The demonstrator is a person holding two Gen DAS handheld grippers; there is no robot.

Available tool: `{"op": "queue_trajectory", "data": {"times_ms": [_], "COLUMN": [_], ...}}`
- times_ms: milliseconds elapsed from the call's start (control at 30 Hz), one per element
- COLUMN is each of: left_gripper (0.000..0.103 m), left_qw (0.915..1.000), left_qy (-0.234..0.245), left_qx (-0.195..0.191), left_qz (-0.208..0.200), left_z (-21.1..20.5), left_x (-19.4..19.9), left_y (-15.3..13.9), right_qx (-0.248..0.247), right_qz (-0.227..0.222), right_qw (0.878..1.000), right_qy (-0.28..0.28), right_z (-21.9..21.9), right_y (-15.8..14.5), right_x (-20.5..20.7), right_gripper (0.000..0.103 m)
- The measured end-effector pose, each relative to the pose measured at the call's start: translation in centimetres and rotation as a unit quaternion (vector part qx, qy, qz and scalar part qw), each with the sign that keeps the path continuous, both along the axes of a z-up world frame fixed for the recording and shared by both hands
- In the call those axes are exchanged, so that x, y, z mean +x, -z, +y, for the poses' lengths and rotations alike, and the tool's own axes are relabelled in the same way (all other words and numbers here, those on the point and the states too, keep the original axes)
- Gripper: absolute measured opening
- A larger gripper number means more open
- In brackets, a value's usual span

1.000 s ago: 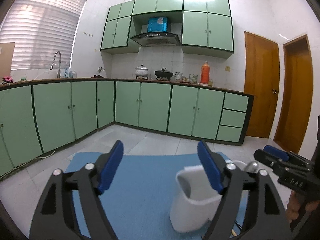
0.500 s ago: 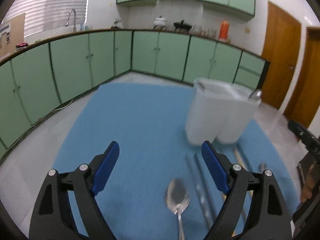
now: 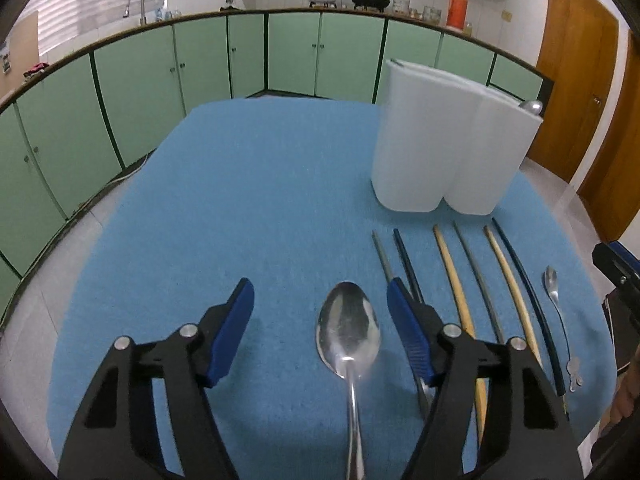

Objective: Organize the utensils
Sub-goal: 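Grasp the large silver spoon with the left tool while the right tool approaches the flower-handled spoon, then close the right tool on the flower-handled silver spoon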

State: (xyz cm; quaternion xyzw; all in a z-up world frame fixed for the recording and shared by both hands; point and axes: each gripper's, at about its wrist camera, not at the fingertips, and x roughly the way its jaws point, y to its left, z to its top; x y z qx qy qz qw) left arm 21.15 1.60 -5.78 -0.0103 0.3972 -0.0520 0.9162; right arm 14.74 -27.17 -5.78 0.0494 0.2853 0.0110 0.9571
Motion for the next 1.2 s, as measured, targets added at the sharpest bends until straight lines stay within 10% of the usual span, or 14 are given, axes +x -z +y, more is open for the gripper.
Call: {"op": "queue_trajectory", "data": {"times_ms": [433, 633, 1200], "left_gripper": [0.053, 0.032, 0.032], "left_qw": [0.9995, 0.9991, 0.9986], "left_qy": [0.01, 0.021, 0.029], "left_qx": [-0.011, -0.022, -0.043], "left_qz": [0.029, 0.03, 0.012], "left_z": [-0.6, -1.2, -1.3], "left_x": [1.3, 1.5, 0.9], "left_y": [1.5, 1.5, 0.6], "right_qx": [-0.002, -0.004, -0.013], "right_qz": [0.007, 0.018, 0.069], "right_qw": [1.0, 1.0, 0.997], "right_qy": [0.001, 0.002, -0.014], "right_z": [-0.6, -0.9, -1.2], "right_y": [1.1, 1.5, 2.5], "right_x": [0.6, 1.0, 1.9], "right_gripper": [0.066, 0.066, 0.058]}}
